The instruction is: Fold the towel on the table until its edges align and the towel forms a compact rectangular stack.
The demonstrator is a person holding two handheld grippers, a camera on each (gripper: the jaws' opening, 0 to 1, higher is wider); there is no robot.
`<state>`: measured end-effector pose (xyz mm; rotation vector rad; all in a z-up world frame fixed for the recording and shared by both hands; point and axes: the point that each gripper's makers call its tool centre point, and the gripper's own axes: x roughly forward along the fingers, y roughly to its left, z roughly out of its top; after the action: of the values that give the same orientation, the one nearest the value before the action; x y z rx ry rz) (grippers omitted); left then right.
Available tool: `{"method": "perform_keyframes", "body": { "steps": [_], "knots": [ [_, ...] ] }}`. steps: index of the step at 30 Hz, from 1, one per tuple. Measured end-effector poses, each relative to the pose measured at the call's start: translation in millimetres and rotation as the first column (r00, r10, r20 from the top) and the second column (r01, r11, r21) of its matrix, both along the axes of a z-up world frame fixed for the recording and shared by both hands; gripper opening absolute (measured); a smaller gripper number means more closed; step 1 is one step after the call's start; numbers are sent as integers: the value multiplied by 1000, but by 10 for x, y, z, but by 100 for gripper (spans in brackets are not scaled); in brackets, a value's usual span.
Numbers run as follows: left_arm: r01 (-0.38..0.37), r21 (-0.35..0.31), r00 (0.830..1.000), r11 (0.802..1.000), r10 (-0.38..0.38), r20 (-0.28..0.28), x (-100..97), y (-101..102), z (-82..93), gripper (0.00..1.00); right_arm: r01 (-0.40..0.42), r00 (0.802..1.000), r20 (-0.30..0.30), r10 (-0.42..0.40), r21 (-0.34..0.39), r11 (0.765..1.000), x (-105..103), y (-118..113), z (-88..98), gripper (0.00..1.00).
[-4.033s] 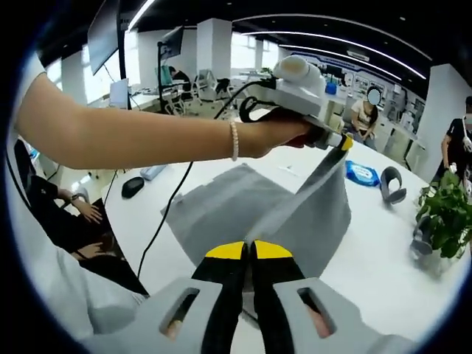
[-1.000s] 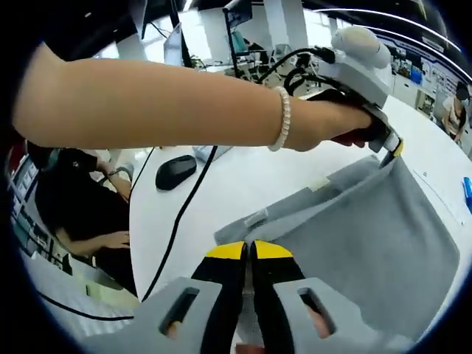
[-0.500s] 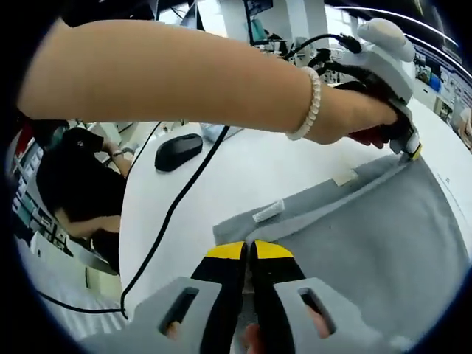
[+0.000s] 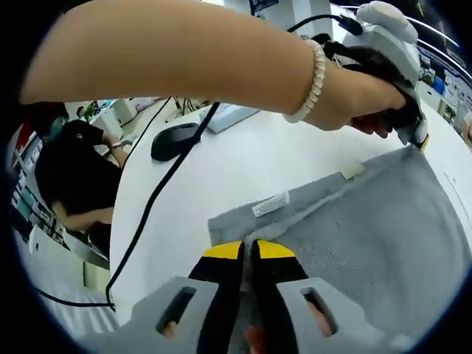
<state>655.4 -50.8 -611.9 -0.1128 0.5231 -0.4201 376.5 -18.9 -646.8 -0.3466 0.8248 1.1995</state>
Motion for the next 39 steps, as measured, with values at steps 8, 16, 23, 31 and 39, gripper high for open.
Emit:
{"method": "perform_keyframes", "body": {
  "steps": [8,16,23,31,39],
  "knots": [
    [-49,-67,997,997,52,56,-232,41,303,17,69,998,-19,-67,101,993,27,-67,250,21],
    [-57,-71,992,996,65,107,-626,80,591,18,133,987,72,-143,132,982,79,-387,533,31],
    [-99,-93,987,991,110,117,-1162,148,707,19,155,971,173,-167,80,985,191,-964,657,28],
    [-85,-24,993,996,87,74,-1908,82,468,18,262,932,263,-249,-15,965,718,-1817,678,20],
    [-102,2,992,995,102,-73,-2495,6,44,16,392,876,362,-320,-146,908,1404,-2542,542,0]
  ]
}}
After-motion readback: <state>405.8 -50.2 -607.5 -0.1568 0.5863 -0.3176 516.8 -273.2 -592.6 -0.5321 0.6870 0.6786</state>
